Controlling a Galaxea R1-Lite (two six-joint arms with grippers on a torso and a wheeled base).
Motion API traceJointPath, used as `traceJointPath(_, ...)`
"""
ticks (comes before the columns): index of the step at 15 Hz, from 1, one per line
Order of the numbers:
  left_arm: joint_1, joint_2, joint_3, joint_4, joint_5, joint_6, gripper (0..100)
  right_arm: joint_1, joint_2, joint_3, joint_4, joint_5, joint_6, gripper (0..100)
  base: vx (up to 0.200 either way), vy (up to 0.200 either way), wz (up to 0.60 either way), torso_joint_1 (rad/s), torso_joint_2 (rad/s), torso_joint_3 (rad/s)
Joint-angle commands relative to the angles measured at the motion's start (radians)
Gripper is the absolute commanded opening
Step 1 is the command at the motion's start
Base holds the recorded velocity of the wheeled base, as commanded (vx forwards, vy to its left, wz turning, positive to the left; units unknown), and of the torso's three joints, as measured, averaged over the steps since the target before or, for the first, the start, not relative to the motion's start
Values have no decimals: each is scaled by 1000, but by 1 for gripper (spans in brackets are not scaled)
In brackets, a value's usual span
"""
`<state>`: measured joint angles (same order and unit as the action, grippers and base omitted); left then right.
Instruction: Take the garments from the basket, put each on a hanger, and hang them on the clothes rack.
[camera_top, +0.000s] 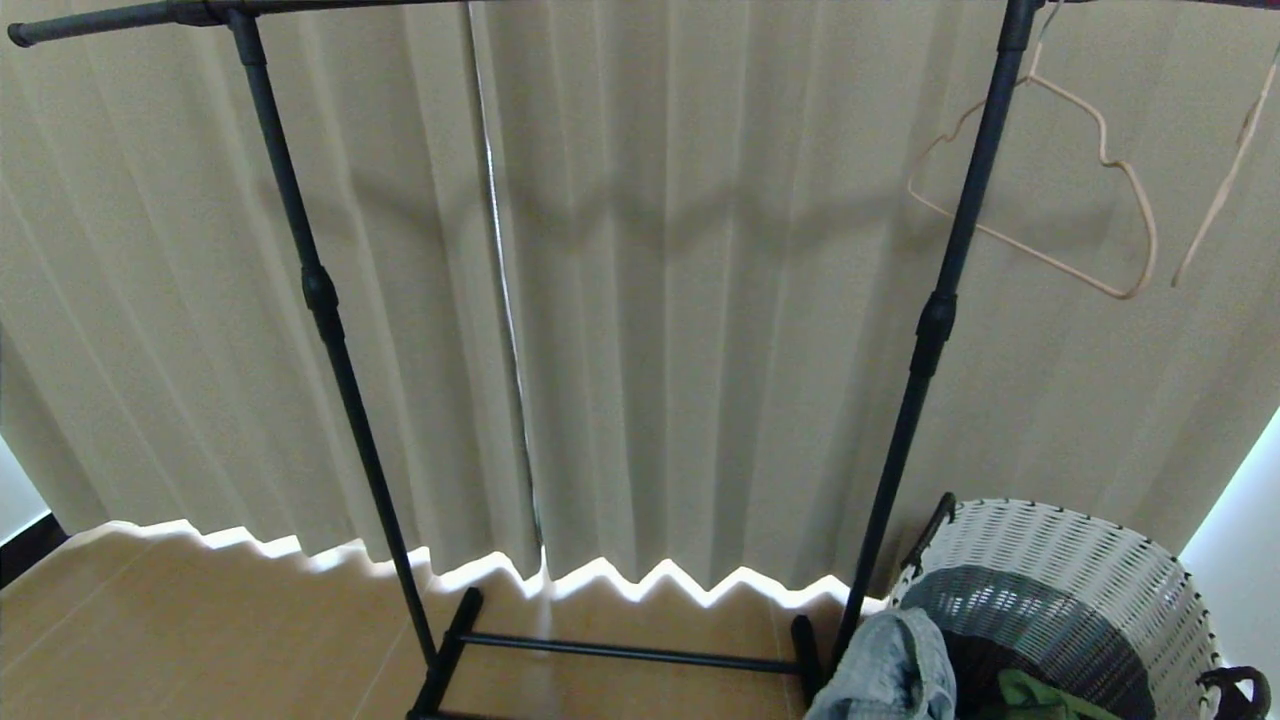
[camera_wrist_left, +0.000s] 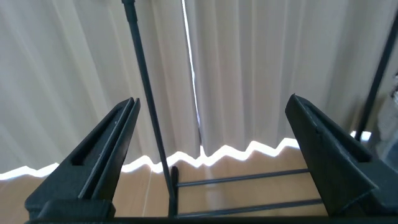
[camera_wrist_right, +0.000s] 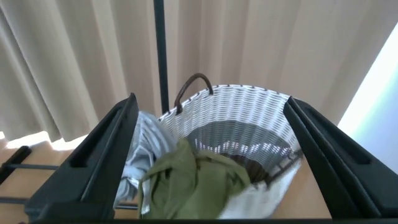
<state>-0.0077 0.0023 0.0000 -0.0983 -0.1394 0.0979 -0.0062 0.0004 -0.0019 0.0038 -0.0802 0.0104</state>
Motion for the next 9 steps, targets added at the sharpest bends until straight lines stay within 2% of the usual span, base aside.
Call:
traceJointPath(1, 0, -2, 0, -1, 0, -1, 100, 0, 0, 0, -1, -1, 0, 100, 0, 0, 0, 0, 0, 0)
traceJointPath(3, 0, -2, 0, 0, 0, -9, 100, 0, 0, -1, 1, -12, -1, 100, 0, 0, 0, 0, 0, 0)
traceJointPath(4, 0, -2, 0, 0, 1, -12, 100, 0, 0, -1, 1, -19, -27, 100, 0, 0, 0, 0, 0, 0)
traceJointPath(7, 0, -2, 0, 0, 1, -14, 100, 0, 0, -50, 38, -62, -260, 100, 0, 0, 0, 0, 0, 0)
traceJointPath(8, 2, -2, 0, -1, 1, -14, 100, 0, 1, -109, 100, -62, -353, 100, 0, 0, 0, 0, 0, 0)
traceJointPath(9, 0, -2, 0, 0, 1, -14, 100, 0, 13, -150, 188, -64, -377, 100, 0, 0, 0, 0, 0, 0)
